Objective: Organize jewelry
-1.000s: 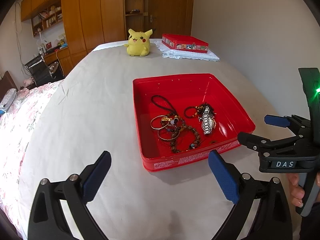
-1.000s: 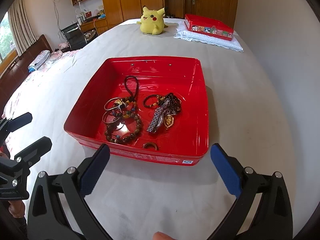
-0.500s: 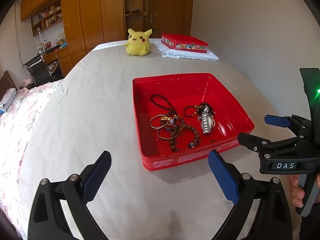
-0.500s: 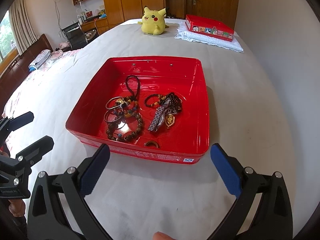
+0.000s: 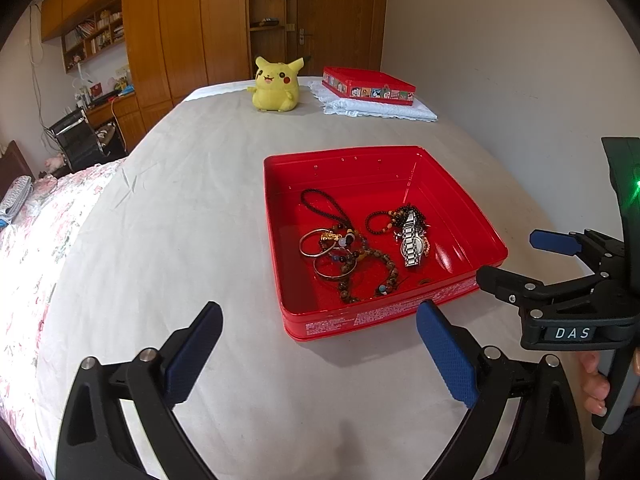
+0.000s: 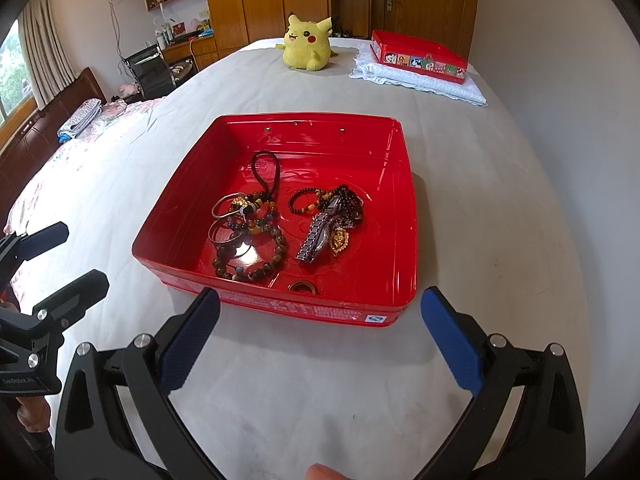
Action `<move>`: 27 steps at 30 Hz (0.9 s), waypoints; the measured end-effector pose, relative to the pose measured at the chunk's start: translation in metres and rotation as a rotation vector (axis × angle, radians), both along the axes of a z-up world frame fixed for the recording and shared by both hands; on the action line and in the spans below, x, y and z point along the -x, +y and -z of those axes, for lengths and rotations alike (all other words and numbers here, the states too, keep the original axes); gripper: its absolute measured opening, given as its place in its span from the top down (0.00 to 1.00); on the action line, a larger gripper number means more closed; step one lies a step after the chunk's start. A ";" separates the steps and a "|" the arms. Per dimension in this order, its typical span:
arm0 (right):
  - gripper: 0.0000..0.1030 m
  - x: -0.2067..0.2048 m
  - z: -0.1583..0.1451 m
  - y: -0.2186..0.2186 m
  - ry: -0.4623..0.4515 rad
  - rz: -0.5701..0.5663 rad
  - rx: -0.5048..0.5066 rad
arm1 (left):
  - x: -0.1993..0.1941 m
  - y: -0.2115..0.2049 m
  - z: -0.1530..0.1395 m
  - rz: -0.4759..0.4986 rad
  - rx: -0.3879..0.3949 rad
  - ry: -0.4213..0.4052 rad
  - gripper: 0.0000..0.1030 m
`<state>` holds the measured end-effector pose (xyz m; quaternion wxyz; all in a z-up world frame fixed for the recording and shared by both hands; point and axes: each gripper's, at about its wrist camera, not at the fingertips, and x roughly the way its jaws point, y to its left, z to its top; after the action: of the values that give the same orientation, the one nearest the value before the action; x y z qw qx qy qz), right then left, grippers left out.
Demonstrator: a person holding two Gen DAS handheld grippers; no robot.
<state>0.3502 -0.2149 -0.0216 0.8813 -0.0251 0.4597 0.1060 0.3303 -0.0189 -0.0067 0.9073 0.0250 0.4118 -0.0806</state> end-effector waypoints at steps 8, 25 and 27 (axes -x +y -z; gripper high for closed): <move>0.03 0.001 0.000 0.000 0.002 0.000 -0.001 | 0.000 0.000 0.000 -0.001 0.001 0.001 0.06; 0.03 0.002 -0.002 0.000 -0.003 -0.004 0.001 | 0.000 0.001 0.000 -0.005 0.002 0.002 0.06; 0.03 0.002 -0.001 -0.001 -0.001 -0.005 0.002 | 0.000 0.001 0.000 -0.004 0.002 0.004 0.06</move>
<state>0.3487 -0.2155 -0.0207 0.8812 -0.0269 0.4594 0.1078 0.3301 -0.0181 -0.0068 0.9068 0.0231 0.4135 -0.0790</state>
